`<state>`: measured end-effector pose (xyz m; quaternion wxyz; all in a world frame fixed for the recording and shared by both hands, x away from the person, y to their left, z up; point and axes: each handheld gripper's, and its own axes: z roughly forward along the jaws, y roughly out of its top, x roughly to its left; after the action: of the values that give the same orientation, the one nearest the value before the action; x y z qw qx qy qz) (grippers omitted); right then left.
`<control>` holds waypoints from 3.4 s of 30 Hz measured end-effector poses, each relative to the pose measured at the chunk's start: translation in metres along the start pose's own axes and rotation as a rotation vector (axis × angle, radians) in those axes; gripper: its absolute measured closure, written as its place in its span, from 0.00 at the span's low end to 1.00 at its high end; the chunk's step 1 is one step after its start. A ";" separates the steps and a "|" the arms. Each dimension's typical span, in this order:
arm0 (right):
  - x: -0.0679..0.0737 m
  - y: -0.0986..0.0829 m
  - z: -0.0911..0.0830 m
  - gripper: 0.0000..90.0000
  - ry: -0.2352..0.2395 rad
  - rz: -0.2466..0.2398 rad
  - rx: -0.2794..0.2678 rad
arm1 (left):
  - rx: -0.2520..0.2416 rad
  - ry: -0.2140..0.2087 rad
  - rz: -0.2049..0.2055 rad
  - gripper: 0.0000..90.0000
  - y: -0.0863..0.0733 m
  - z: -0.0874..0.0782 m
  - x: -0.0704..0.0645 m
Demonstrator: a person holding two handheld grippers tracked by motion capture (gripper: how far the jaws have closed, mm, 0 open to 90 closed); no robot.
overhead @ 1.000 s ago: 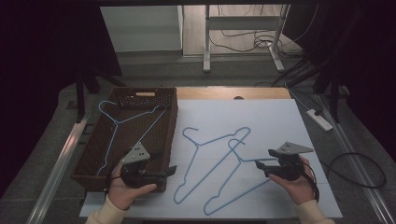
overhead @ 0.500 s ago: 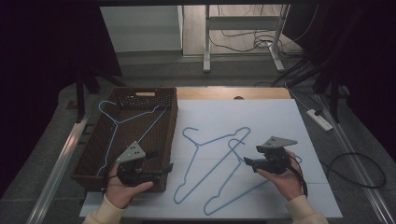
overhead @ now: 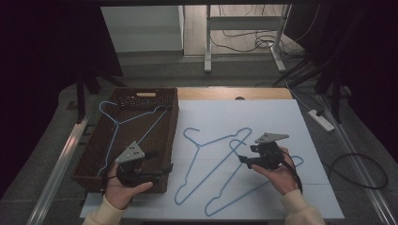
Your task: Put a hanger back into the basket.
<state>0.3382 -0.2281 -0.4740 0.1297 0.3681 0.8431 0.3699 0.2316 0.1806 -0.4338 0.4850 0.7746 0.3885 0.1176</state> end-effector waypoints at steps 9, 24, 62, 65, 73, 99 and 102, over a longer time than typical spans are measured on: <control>0.006 0.014 0.035 0.72 0.074 0.036 0.086 | 0.003 0.001 -0.006 0.28 -0.001 0.000 0.003; 0.030 0.035 0.079 1.00 0.112 -0.072 0.238 | 0.003 0.009 -0.007 0.28 -0.003 0.001 0.005; 0.052 0.011 0.057 1.00 0.150 -0.143 0.334 | 0.012 0.005 -0.007 0.28 -0.003 0.003 0.003; 0.051 0.007 0.054 1.00 0.152 -0.142 0.341 | 0.012 0.004 -0.008 0.28 -0.003 0.003 0.002; 0.051 0.004 0.051 1.00 0.152 -0.148 0.346 | 0.009 0.005 -0.008 0.28 -0.003 0.003 0.002; 0.041 0.075 0.132 0.63 0.025 -0.052 0.290 | 0.003 0.006 -0.007 0.28 -0.003 0.001 0.005; 0.043 0.075 0.134 0.65 0.019 -0.059 0.295 | 0.004 0.006 -0.007 0.28 -0.003 0.001 0.005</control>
<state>0.4136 -0.0924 -0.5102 0.0770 0.3546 0.8999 0.2417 0.2339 0.1844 -0.4376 0.4826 0.7738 0.3932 0.1175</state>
